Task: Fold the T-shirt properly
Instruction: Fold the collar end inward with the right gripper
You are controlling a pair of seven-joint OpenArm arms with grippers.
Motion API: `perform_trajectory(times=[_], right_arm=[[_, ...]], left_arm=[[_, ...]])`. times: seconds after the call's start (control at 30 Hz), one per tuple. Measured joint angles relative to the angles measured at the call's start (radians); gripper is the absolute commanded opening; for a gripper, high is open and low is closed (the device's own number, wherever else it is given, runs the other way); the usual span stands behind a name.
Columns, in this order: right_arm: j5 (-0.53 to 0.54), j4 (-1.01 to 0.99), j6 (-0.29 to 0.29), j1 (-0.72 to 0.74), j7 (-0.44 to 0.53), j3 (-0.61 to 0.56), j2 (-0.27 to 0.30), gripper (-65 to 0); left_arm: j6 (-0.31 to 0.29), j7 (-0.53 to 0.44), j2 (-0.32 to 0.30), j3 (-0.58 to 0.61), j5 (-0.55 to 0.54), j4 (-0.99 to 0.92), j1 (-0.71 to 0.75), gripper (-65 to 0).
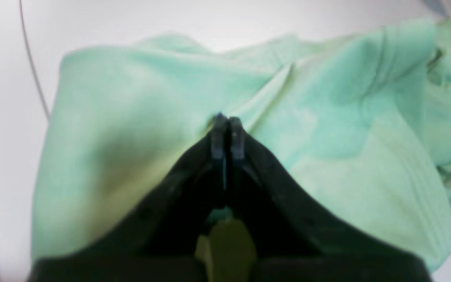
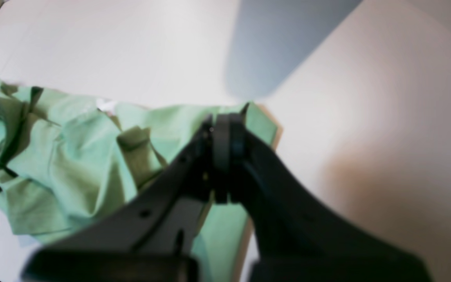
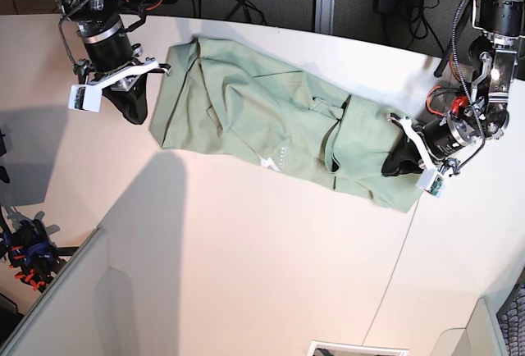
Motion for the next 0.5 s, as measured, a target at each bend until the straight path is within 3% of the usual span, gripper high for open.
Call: perform_trajectory(times=[0.2,0.23,0.33,0.37,0.5], right_arm=[[-0.004,0.000,0.000,0.000,0.000,0.039,-0.011,-65.0],[-0.020,0.000,0.000,0.002,0.004,0.064,-0.024,-58.8],[-0.003,0.000,-0.001,-0.001,-0.006,0.127,-0.067,-28.6],[0.019,-0.001,-0.001,-0.003,-0.011,0.134,-0.072,-22.1],[0.034,-0.054,-0.001,0.002,-0.012,0.117,-0.075,-20.6]], left_arm=[[0.000,0.016,0.000,-0.001,-0.005,0.043,0.002,-65.0],[0.000,0.021,0.000,-0.001,-0.013,0.063,0.001,-65.0],[0.000,0.035,-0.002,-0.001,-0.039,0.100,-0.005,-65.0],[0.000,0.038,-0.003,-0.001,-0.061,0.105,-0.005,-65.0],[0.000,0.114,0.000,-0.001,-0.132,0.106,-0.002,-65.0]])
